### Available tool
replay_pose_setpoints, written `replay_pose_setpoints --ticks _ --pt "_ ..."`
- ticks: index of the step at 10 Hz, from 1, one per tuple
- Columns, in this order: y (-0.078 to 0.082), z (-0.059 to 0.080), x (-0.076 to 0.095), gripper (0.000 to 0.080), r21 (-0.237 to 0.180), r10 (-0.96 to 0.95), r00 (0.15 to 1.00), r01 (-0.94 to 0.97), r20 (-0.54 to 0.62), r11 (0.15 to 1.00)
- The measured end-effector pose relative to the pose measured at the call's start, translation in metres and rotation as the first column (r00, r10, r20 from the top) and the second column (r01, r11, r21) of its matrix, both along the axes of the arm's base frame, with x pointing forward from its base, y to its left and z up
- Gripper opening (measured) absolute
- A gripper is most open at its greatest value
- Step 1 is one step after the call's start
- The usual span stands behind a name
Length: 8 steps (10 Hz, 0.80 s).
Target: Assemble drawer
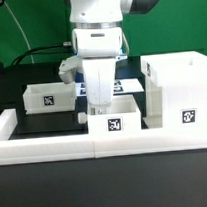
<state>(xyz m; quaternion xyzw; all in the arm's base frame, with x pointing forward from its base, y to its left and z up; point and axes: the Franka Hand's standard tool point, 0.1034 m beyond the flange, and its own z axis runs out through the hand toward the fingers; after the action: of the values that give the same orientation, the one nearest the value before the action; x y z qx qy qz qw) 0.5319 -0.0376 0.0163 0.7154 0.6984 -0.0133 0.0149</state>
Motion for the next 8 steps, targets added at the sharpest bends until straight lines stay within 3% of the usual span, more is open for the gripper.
replay_pose_setpoints --ticks 4,8 --pt "0.021 0.001 0.003 0.0042 0.008 0.031 0.999 -0.031 -0.020 0.999" --pt "0.022 -0.002 0.005 0.0042 0.010 0.032 0.999 -0.032 -0.036 0.999"
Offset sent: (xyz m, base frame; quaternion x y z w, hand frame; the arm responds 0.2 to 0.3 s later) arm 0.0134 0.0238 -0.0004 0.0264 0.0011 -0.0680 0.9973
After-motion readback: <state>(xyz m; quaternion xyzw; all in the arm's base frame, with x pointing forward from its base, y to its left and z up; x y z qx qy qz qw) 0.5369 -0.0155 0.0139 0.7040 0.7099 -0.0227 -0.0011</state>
